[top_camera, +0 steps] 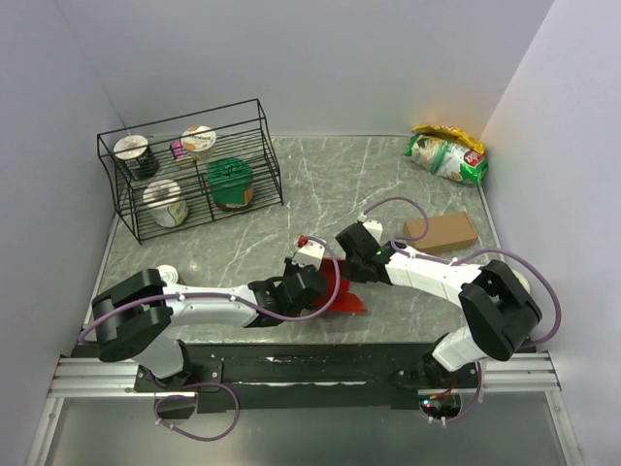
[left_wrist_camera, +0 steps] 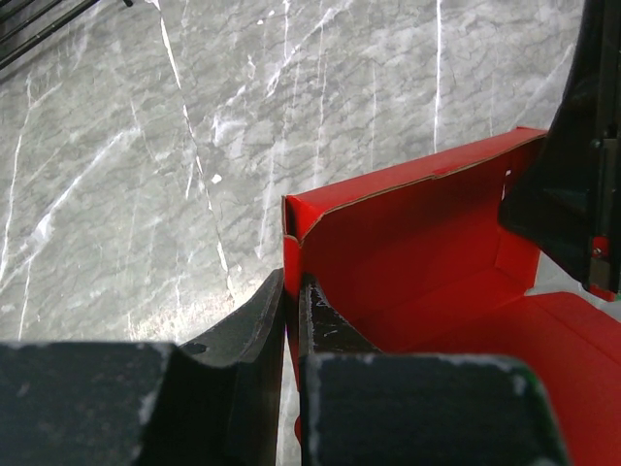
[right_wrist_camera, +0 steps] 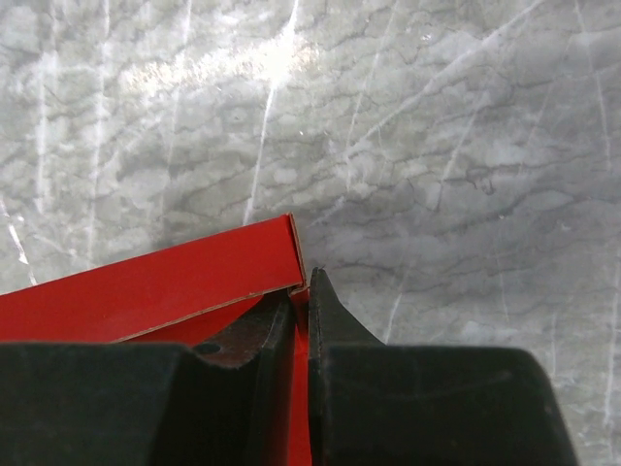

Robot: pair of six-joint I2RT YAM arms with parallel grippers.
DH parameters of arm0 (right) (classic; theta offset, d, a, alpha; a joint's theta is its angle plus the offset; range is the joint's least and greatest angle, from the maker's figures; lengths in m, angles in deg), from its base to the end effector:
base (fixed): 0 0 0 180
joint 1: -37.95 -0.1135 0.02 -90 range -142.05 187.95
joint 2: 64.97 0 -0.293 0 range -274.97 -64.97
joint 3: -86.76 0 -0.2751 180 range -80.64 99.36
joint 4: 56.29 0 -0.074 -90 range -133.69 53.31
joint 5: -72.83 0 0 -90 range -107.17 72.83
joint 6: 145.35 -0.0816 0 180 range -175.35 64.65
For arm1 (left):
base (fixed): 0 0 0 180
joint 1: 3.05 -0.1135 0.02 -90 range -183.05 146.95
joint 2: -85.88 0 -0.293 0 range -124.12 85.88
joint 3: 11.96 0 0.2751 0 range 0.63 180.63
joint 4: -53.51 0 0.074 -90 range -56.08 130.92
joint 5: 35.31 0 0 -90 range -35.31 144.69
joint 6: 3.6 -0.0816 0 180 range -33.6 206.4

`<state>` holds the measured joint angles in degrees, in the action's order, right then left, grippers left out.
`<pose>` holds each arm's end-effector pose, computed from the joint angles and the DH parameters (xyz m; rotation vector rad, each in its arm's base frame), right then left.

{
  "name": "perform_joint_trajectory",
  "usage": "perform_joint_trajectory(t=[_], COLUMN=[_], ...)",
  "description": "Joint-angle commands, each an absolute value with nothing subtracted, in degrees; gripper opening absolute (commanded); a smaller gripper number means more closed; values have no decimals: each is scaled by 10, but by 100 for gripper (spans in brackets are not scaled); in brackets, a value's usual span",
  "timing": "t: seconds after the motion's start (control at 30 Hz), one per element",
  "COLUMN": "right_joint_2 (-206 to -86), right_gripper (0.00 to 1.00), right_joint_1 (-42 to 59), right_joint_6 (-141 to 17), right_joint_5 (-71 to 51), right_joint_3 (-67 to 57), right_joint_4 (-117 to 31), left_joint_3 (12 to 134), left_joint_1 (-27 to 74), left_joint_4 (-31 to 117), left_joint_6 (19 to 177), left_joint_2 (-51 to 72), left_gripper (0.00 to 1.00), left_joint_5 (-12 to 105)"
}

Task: Fold the paper box
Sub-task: Adjust the paper box at the center of the board.

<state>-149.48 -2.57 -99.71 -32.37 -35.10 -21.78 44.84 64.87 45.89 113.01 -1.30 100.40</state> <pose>0.2517 0.1870 0.1495 0.1761 2.5806 0.1985 0.1842 -0.2988 0.1864 0.3170 1.9930 -0.1427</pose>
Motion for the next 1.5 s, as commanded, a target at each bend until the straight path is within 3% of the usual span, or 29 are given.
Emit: perform_joint_trajectory(t=[0.0, 0.47, 0.7, 0.9, 1.2, 1.33, 1.37, 1.47], right_joint_2=[-1517, -1493, -1403, -1316, -1193, -1216, -1219, -1231], right_gripper=[0, 1, 50, 78, 90, 90, 90, 91], right_joint_1=[33, 31, 15, -22, -34, -31, -29, -3], right_joint_6=[-1010, -970, -944, -893, -811, -807, -807, -819], right_joint_5=[-410, -418, -387, -361, -269, -246, -244, -210], right_joint_3=[-376, -346, -348, -348, -385, -365, -365, -365], right_joint_4=[-130, -123, -134, -138, -165, -156, -157, -159], left_joint_3=[434, 424, 430, 435, 411, 361, 356, 358], left_joint_1=[630, 617, 609, 605, 595, 591, 583, 553], left_joint_4=[422, 438, 429, 439, 510, 602, 614, 600], left_joint_6=[1110, 1099, 1097, 1083, 1010, 933, 915, 913], left_joint_2=[0, 8, -11, -28, -26, 7, 12, 18], left_gripper=[1, 1, 1, 1, 1, 1, 1, 1], left_joint_5=[1074, 1069, 1073, 1062, 1001, 857, 775, 677])
